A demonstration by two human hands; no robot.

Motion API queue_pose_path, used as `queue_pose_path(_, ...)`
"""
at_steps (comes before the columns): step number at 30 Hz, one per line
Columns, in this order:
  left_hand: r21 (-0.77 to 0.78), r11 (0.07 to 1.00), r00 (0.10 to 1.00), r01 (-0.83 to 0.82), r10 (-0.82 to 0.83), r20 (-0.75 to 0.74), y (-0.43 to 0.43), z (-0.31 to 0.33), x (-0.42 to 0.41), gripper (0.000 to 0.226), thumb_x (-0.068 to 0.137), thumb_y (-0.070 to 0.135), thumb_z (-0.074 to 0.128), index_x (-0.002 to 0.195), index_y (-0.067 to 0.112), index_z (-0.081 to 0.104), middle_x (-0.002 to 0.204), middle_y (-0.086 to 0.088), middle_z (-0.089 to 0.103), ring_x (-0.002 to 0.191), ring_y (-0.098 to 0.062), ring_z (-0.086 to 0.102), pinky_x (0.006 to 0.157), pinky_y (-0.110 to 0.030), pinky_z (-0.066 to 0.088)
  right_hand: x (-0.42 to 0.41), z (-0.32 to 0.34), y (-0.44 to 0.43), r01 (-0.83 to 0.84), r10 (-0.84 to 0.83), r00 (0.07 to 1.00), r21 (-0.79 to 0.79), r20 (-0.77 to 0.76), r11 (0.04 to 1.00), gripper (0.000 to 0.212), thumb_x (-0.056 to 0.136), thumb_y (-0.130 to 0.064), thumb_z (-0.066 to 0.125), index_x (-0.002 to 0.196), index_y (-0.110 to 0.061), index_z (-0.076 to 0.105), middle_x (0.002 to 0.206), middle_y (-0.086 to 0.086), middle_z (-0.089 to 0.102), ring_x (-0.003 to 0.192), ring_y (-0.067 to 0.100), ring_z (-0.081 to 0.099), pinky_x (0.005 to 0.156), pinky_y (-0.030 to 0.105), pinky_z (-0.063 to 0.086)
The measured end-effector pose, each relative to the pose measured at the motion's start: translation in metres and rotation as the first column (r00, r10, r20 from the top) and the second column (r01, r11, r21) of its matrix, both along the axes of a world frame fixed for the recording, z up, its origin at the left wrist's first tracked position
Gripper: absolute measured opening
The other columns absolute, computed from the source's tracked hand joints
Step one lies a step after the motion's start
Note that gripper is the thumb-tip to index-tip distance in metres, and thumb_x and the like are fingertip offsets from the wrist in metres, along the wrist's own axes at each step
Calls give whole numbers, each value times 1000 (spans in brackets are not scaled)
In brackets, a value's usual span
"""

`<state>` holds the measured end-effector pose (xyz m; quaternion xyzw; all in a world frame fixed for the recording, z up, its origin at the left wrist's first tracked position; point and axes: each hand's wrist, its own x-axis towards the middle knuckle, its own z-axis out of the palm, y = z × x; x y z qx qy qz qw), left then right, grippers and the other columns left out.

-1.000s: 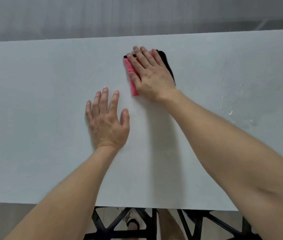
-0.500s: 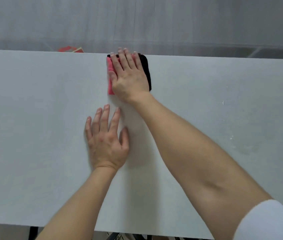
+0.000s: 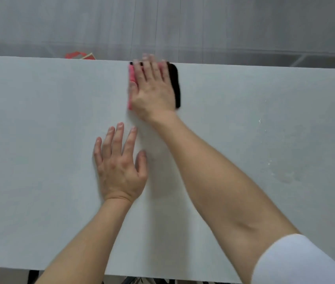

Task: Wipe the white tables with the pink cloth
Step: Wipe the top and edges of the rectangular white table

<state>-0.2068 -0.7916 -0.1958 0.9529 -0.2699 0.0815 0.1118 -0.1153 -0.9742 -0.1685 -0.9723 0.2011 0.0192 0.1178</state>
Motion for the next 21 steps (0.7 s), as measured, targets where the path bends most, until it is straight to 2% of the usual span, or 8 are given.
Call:
queue_pose_path(2,-1,1000,1000,2,-2,0,0,0,0,59,106,41,49,162,21,50,172,-9,40,161,-32,33,130,-60,21,-1,3,-5,-90,90,996,14,-23,996,65,115,-47,20,174,-22,17,183,4,9,169,20,1,135,44,-8)
queue_pose_path(4,6,1000,1000,6,-6,-4,1,0,1,59,107,42,48,162,22,49,173,-8,38,161,-32,32,131,-60,21,-36,1,-45,-59,59,998,-1,4,998,66,114,-50,22,174,-24,19,182,2,12,169,18,4,136,42,-6)
queue_pose_path(9,11,1000,1000,9,-9,-21,0,0,1,60,107,42,46,164,22,47,174,-9,36,162,-32,29,131,-61,20,-155,-2,-179,418,-420,908,-89,-1,904,72,110,-54,16,174,-22,18,182,6,11,169,21,4,136,49,-2)
queue_pose_path(12,11,1000,1000,8,-8,-19,0,0,1,60,107,42,47,164,22,46,174,-9,37,163,-32,29,131,-61,19,-138,-3,-161,569,-572,820,-118,5,814,70,111,-46,13,174,-15,18,181,13,11,169,30,6,136,54,1)
queue_pose_path(14,14,1000,1000,8,-8,-11,0,0,0,60,107,42,47,164,22,47,173,-9,37,162,-33,30,130,-61,20,-101,-2,-110,427,-427,904,-99,16,899,69,110,-42,15,174,-14,17,181,15,10,169,32,6,135,53,0)
queue_pose_path(16,15,1000,1000,5,-5,0,-1,0,1,60,106,42,47,163,22,48,173,-9,38,162,-33,31,130,-60,20,-67,-2,-51,121,-122,993,-44,-2,992,68,112,-44,16,174,-16,15,182,10,7,169,27,2,136,49,-3)
queue_pose_path(18,5,1000,1000,2,-2,1,0,0,0,60,106,42,47,163,22,48,172,-10,39,162,-32,31,131,-60,21,-56,2,-17,-105,105,994,-3,-24,994,66,114,-47,18,174,-20,15,183,5,7,169,22,0,136,45,-6)
queue_pose_path(21,14,1000,1000,8,-8,0,0,-2,1,60,106,43,46,163,22,47,173,-9,38,162,-32,30,131,-59,20,-86,0,-64,-161,162,987,-17,19,987,67,112,-50,22,173,-22,26,181,3,18,168,21,10,136,41,-3)
